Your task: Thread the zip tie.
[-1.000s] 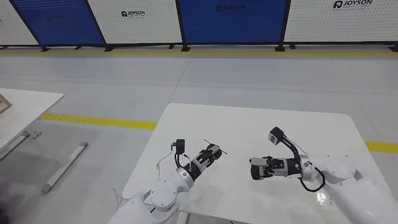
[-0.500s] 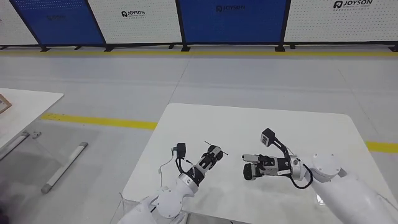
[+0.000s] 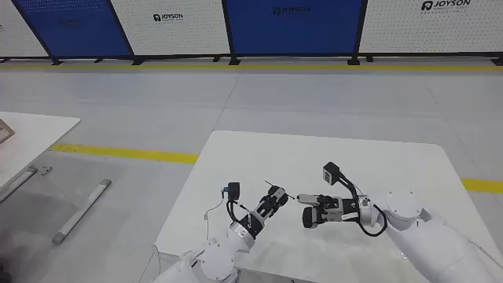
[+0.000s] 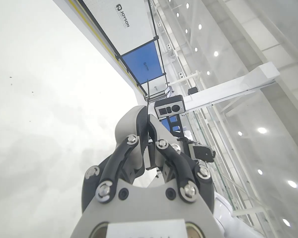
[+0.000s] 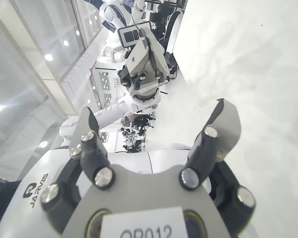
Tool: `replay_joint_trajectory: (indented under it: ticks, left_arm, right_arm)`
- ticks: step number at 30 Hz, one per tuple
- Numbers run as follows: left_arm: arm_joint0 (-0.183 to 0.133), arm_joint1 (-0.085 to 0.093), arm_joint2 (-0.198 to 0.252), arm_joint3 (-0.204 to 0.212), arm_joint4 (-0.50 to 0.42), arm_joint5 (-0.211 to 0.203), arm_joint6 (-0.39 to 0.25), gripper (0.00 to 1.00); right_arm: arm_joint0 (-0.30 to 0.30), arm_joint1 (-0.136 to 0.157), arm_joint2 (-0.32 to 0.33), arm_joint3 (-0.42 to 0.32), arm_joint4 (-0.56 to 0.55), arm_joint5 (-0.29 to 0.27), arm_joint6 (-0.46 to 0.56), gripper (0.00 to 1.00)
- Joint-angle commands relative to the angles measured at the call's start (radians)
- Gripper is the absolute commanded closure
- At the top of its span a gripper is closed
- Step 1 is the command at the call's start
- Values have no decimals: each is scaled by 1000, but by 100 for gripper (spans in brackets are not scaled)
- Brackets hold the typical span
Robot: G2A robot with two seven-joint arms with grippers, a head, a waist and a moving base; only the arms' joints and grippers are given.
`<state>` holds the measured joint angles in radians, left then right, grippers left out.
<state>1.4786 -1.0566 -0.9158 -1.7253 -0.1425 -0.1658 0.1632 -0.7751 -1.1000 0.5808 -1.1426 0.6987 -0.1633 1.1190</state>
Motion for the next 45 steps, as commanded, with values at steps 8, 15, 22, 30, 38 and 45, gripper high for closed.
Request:
replay_joint_trajectory:
  ticks: [8, 15, 22, 30, 38, 45]
  left_arm:
    - [2, -8, 7, -6, -19, -9, -44, 100]
    - [5, -12, -2, -10, -58, -9, -72, 100]
    - [3, -15, -3, -6, -61, 1, -71, 100]
    - [5, -22, -10, -10, -78, -15, -99, 100]
    - [14, -26, -31, -12, -100, -23, -132, 100]
    - [17, -32, -38, -10, -100, -29, -134, 100]
  right_arm:
    - [-32, -1, 29, -35, -86, 20, -145, 0]
    - [-45, -1, 56, -50, -80, 22, -109, 0]
    - [-60, -1, 58, -70, -100, 30, -133, 0]
    - [-101, 13, 122, -100, -118, 23, -143, 50]
    - [-117, 11, 147, -116, -139, 44, -131, 95]
    - [-123, 3, 157, -107, -151, 43, -121, 100]
